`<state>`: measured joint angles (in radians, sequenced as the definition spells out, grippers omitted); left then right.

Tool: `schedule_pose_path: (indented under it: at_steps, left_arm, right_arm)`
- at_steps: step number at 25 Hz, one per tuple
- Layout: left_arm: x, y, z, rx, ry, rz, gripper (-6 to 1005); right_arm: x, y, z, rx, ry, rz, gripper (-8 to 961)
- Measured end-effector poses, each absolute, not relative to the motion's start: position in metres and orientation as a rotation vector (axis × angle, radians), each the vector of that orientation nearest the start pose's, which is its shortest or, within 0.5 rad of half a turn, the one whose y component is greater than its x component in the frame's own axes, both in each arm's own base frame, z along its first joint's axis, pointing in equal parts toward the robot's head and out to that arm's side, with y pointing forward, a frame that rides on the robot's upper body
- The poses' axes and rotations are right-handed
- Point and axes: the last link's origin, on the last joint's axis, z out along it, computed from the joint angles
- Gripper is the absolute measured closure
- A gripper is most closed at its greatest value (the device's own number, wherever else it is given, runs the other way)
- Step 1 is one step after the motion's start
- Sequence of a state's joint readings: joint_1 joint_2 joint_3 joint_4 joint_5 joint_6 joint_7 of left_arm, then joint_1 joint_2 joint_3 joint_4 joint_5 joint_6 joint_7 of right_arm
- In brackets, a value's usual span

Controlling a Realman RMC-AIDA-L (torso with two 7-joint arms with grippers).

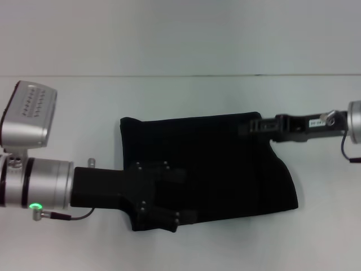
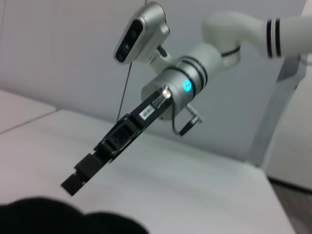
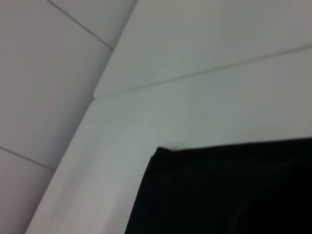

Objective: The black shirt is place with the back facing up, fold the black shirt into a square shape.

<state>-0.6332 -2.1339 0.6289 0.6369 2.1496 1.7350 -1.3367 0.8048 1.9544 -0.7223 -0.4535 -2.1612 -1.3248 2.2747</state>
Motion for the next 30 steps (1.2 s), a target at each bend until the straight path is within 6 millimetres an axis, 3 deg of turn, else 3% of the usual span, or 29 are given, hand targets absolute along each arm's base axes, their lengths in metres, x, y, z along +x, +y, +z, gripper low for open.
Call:
schedule_pose_path:
  at_steps: [15,30]
  left_arm:
    - [-0.229,0.315,-0.024,-2.978,-0.457,-0.722,50]
    - [-0.228,0.321,-0.024,-2.962,-0.453,-0.703,50]
  right_arm:
    - [0.226,0.405,-0.045,-2.379,1.703,0.336,57]
    - [0.217,0.398,-0.069,-2.380,1.732,0.347,57]
